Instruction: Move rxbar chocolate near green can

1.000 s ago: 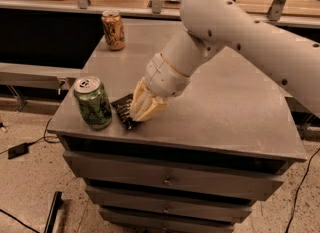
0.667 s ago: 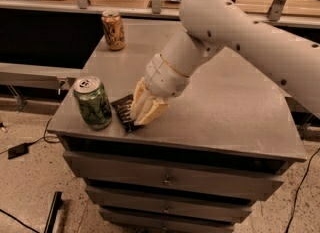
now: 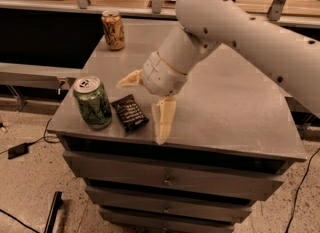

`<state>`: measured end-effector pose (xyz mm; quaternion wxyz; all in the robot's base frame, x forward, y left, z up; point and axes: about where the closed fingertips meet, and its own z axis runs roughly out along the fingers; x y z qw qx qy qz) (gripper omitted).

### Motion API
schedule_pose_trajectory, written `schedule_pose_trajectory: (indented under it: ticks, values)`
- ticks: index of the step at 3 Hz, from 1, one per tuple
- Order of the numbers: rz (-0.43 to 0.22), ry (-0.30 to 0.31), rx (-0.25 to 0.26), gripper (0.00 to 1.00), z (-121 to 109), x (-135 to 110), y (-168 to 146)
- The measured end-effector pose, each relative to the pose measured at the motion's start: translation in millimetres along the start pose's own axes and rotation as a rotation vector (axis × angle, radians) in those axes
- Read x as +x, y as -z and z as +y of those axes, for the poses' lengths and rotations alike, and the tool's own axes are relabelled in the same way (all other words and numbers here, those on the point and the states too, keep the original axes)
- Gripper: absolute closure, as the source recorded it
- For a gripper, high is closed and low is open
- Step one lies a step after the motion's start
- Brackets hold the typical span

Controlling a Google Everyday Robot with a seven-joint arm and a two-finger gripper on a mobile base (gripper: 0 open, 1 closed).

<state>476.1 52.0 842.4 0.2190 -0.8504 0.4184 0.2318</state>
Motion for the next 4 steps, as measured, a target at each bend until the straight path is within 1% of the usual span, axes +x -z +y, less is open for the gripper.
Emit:
schedule_pose_trajectory:
  ticks: [1,2,3,4]
  values:
    - [0.035,-0.022,0.015,0.00,-1.0,-3.8,14.3]
    - [0.082,-0.062,0.043,0.00,-1.9,-6.1,39.9]
    - [0.154,-0.117,0.119,0.00,4.0,-4.2,82.1]
    - [0.154,-0.117,0.120,0.00,4.0,-4.3,82.1]
